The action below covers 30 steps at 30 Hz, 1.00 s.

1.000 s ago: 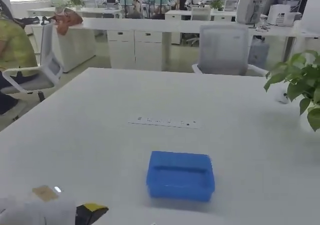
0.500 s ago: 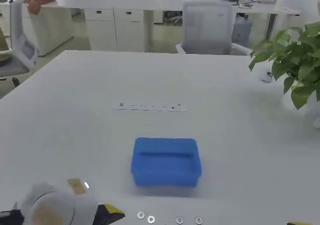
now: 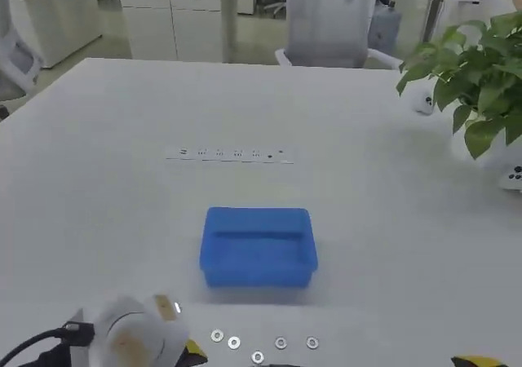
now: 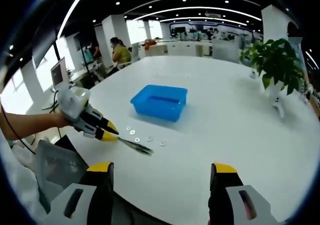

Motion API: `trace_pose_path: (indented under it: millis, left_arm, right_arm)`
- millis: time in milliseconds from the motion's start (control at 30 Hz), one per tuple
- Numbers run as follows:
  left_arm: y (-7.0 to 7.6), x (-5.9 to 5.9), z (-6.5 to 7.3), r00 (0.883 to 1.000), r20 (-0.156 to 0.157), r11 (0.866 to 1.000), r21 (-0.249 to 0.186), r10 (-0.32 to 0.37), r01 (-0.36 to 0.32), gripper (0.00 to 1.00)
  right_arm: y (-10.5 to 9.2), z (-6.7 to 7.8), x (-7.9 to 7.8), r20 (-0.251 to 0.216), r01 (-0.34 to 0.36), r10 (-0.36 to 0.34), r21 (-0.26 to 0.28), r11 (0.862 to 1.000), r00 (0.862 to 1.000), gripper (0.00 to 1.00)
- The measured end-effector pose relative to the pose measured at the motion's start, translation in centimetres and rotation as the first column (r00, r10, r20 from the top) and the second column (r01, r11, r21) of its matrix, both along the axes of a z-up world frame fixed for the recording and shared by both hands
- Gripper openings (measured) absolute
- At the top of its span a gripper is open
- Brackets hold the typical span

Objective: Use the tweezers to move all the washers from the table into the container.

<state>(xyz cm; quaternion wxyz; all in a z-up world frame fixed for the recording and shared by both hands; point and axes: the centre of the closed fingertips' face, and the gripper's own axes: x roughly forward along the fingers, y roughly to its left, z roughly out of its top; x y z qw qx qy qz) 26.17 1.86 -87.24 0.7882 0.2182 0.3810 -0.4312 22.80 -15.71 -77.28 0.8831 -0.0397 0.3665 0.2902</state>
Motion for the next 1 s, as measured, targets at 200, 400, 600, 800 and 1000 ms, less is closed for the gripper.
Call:
trace_pose_path:
  millis: [200,400,600,800,1000]
  left_arm:
    - [-0.3,0.0,-0.6,0.999,0.003,0.999,0.016,-0.044,0.044,0.03]
    - [-1.1,-0.8,-0.6,0.995,-0.013,0.994,0.027,-0.101,0.102,0.0]
    - [-1.8,-1.6,0.8,0.993,0.008,0.993,0.019,-0.118,0.118,0.0]
    - [-3.0,-2.6,4.0,0.99,0.071,0.993,-0.005,-0.118,0.118,0.0]
    - [-4.7,-3.9,7.8,0.989,0.105,0.991,-0.076,-0.103,0.111,0.0]
  right_arm:
    - [0.0,0.3,0.0,0.007,-0.001,0.001,0.006,1.0,1.0,0.77]
    - [0.2,0.5,-0.2,0.015,-0.007,0.007,0.005,1.0,1.0,0.76]
    - [0.8,1.0,-0.6,0.033,-0.036,0.036,0.01,0.999,0.999,0.74]
    - [2.5,1.2,-1.3,0.043,-0.102,0.1,0.027,0.994,0.994,0.67]
    - [4.2,1.4,-2.2,0.049,-0.191,0.19,0.026,0.981,0.981,0.55]
